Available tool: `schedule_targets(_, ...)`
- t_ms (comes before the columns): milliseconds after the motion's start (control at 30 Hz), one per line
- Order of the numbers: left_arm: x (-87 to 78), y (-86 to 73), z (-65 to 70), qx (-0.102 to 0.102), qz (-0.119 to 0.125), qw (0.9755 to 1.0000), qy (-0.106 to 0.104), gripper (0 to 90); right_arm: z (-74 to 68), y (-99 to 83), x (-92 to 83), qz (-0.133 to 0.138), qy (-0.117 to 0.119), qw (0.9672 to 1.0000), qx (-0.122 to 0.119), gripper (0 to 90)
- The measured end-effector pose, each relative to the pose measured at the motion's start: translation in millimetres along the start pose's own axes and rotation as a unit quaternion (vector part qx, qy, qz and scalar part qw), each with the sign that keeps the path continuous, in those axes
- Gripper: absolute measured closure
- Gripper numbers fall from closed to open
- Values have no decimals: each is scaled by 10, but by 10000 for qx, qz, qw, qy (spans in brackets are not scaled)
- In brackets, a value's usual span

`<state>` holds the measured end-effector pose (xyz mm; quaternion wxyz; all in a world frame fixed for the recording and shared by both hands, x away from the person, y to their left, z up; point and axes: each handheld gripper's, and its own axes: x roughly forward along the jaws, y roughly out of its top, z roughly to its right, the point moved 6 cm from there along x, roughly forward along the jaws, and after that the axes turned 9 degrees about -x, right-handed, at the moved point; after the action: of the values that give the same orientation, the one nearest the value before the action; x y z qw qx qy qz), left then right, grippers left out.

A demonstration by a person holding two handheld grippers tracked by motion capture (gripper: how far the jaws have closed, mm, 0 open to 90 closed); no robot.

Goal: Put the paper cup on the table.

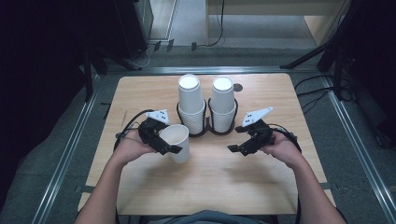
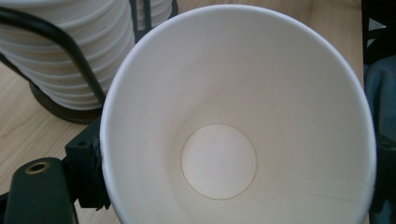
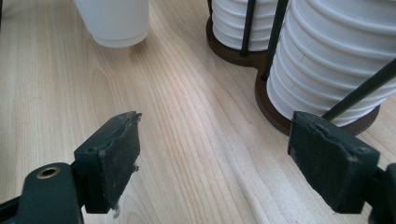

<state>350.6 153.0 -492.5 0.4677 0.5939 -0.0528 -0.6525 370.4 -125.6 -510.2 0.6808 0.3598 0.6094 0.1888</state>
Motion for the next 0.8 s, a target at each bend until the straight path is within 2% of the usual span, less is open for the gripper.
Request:
schedule_targets(267,-140,-30,-103,-141,135,9997,146,114,36,-4,16,-1,29,10000,11,173)
schedule_targets(567,-276,-73,-322,-361,193,9981,470,114,27,-18,24,-26,28,10000,7,177)
schedule_targets(800,-351,-122,-585,-715,185,9939,816,112,6,-62,10,-59,-2,10000,30,182)
